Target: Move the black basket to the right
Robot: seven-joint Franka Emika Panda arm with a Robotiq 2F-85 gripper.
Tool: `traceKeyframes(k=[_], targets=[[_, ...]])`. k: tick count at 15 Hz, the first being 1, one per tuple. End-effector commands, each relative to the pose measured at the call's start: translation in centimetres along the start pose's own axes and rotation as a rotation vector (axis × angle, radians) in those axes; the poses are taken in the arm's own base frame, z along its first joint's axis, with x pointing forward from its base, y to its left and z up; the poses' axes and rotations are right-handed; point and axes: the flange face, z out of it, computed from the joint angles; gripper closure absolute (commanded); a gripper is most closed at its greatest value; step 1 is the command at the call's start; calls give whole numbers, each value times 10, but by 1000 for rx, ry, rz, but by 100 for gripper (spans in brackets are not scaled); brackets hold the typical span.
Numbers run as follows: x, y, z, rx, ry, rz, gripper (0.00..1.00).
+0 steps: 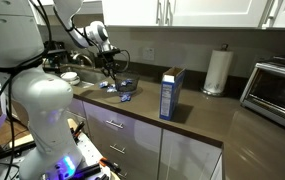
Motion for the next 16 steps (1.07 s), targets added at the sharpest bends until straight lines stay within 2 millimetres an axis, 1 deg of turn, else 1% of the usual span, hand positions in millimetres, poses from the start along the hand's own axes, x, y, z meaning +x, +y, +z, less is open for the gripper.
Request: traceKeyframes(k=[1,5,8,12,16], targets=[[-3,11,-12,-60,-18,-22,96],[1,35,-19,-90,-30,-35,97],[4,58,-20,-97,-45,-33,97],[13,88,-15,-104,-53,-23,97],[21,107,-5,-106,-54,-18,97]])
